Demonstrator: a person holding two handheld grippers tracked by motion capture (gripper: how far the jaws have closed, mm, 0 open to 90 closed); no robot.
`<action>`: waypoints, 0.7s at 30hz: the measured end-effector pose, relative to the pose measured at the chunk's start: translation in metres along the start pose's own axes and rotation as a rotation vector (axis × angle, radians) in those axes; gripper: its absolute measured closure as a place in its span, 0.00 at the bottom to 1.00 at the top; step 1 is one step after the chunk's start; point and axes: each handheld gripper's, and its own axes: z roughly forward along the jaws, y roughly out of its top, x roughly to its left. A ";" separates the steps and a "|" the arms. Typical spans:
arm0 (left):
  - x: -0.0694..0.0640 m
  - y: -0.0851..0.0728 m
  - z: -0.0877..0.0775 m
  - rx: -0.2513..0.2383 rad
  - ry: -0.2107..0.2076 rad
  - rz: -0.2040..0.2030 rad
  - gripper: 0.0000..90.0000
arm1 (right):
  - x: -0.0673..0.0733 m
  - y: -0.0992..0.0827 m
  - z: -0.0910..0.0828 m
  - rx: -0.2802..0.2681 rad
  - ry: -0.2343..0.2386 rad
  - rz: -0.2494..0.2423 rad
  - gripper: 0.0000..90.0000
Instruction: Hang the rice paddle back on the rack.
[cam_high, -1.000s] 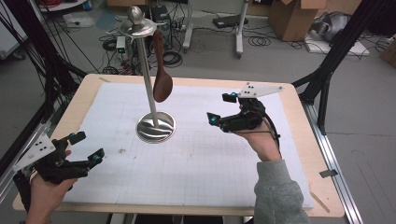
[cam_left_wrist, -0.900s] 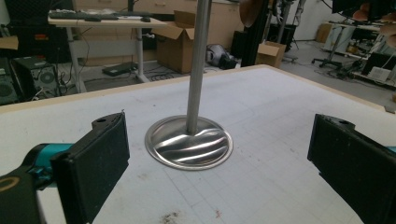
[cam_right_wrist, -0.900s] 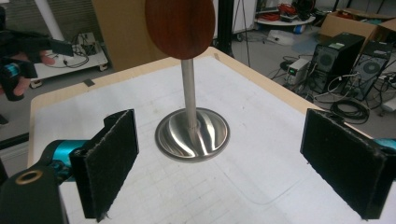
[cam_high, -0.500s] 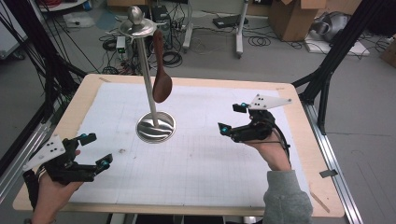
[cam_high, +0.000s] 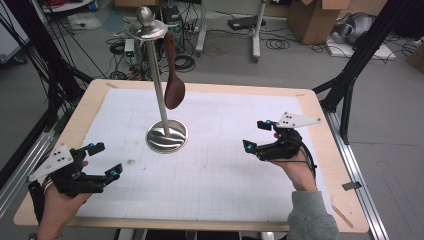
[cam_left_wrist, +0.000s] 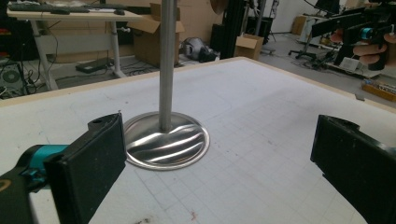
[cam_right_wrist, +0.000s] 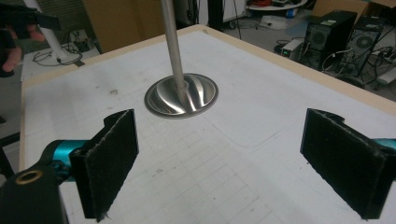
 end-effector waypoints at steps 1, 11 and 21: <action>0.000 0.000 0.000 -0.001 -0.001 -0.001 0.04 | 0.000 -0.002 -0.001 0.001 -0.001 0.005 0.11; 0.001 -0.002 0.001 0.001 0.007 -0.005 0.04 | -0.007 -0.021 -0.013 -0.018 -0.018 0.028 0.11; -0.001 -0.002 0.004 0.014 0.006 0.001 0.04 | -0.009 -0.038 -0.019 -0.015 -0.034 0.038 0.11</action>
